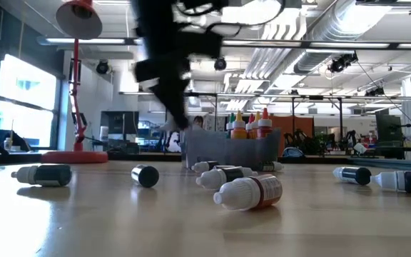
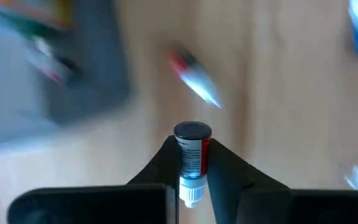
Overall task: Pick & Place food coloring
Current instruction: Put the small red food coloring bottle into the black bin, then put the small black food coloring bottle into the black bin
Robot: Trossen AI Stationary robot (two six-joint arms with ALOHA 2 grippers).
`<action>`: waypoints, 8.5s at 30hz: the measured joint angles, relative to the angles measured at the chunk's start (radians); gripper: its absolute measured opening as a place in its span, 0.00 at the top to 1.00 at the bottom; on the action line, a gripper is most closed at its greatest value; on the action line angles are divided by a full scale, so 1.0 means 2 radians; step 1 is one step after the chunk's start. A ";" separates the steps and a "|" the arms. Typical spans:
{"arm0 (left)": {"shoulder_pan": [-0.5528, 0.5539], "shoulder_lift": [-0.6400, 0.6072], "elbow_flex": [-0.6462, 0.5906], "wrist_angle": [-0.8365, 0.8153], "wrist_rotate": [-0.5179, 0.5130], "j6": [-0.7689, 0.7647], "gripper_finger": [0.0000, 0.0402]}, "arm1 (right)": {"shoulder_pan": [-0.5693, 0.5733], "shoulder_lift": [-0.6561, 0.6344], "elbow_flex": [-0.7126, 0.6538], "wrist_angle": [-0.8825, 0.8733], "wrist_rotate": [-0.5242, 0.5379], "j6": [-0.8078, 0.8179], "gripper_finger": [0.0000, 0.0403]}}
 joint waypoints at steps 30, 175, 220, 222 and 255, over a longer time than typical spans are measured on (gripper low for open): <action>0.176 0.000 0.046 0.075 0.092 0.080 0.58 | 0.000 0.000 0.000 -0.009 -0.001 0.005 0.53; 0.056 -0.012 0.240 -0.361 -0.061 -0.178 0.58 | -0.021 0.352 0.304 -0.857 -0.325 0.818 0.53; -0.180 -0.041 -0.039 -0.112 0.082 -0.193 0.58 | -0.091 0.352 0.278 -0.784 -0.290 0.649 0.53; -0.183 -0.041 -0.040 -0.113 0.111 -0.186 0.58 | -0.091 0.352 0.278 -0.784 -0.290 0.649 0.53; -0.186 -0.042 -0.176 0.048 0.126 -0.147 0.77 | -0.090 0.352 0.278 -0.785 -0.293 0.649 0.53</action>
